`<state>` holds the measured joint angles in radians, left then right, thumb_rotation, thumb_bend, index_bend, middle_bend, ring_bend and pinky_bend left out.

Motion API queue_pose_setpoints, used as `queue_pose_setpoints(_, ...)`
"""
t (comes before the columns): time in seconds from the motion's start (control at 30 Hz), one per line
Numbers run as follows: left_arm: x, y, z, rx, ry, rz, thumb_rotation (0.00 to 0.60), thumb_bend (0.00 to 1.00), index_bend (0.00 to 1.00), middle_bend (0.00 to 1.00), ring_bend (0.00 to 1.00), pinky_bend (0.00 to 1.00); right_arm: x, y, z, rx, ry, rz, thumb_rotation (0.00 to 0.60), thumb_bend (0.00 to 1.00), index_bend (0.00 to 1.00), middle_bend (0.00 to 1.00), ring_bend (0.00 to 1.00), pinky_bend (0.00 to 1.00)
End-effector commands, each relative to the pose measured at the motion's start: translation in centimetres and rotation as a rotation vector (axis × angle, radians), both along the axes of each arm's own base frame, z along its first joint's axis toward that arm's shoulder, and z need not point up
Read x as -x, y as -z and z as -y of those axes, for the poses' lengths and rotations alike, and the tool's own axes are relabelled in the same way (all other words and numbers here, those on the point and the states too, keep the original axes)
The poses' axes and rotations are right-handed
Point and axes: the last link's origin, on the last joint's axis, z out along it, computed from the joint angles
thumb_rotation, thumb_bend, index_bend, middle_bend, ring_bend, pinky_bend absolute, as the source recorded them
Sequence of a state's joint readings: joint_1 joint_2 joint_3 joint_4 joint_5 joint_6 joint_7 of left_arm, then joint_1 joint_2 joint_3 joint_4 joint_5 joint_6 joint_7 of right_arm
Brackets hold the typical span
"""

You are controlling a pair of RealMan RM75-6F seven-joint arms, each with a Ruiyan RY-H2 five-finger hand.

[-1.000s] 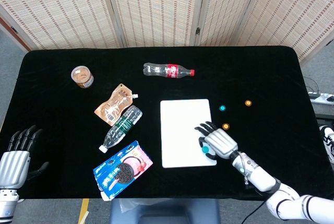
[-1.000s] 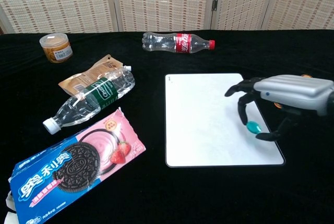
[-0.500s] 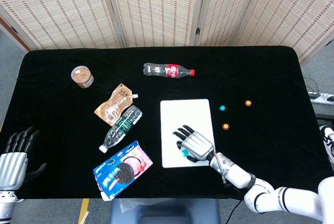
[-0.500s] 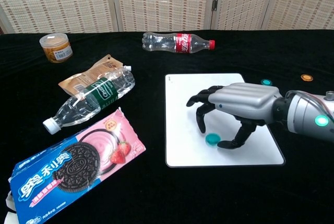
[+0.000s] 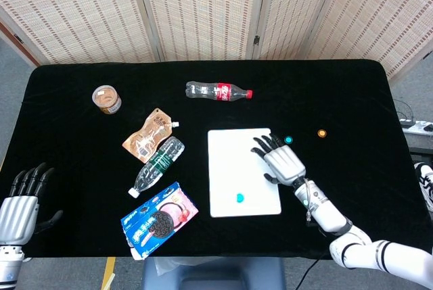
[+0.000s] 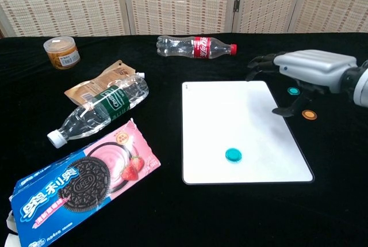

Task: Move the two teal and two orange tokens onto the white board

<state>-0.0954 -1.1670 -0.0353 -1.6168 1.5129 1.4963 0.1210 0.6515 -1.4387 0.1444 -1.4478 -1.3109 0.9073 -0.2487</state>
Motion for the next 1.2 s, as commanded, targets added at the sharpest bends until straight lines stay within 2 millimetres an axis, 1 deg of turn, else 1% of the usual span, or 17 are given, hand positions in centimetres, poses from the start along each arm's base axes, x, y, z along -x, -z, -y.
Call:
queue_pose_setpoints(0.03,-0.2,0.1,0.0,0.004,0.004,0.0,0.6,0.25,0.11,0.04,0.06,0.0,1.5,-1.8,2.0,0.073,0.076,-0.004,0.6,0.36,0.28,0.09,0.0,0.0)
queue_pose_setpoints(0.23,-0.2,0.1,0.0,0.002,0.001,-0.002,0.6,0.25,0.11,0.04,0.06,0.0,3.2,-2.1,4.8,0.1,0.166,-0.046,0.6,0.36,0.33,0.09,0.0,0.0)
queue_pose_setpoints(0.37,-0.2,0.1,0.1,0.005,-0.002,-0.002,0.6,0.25,0.11,0.04,0.06,0.0,4.0,-1.5,6.4,0.108,0.213,-0.086,0.6,0.36,0.35,0.1,0.01,0.0)
queue_pose_setpoints(0.6,0.0,0.1,0.2,0.005,-0.008,-0.003,0.6,0.25,0.11,0.04,0.06,0.0,4.6,-0.1,8.1,0.104,0.257,-0.13,0.6,0.36,0.39,0.11,0.01,0.0)
queue_pose_setpoints(0.87,0.3,0.2,0.3,0.008,-0.017,0.0,0.6,0.25,0.11,0.04,0.06,0.0,5.3,0.5,9.2,0.123,0.294,-0.158,0.6,0.39,0.43,0.13,0.02,0.0)
queue_pose_setpoints(1.03,0.3,0.2,0.3,0.006,-0.017,0.001,0.6,0.25,0.11,0.04,0.06,0.0,6.0,0.6,9.3,0.129,0.316,-0.169,0.6,0.39,0.43,0.13,0.02,0.0)
queue_pose_setpoints(1.2,0.2,0.2,0.2,0.005,-0.013,-0.002,0.6,0.25,0.11,0.04,0.06,0.0,6.1,1.0,9.4,0.124,0.321,-0.17,0.6,0.39,0.43,0.13,0.02,0.0)
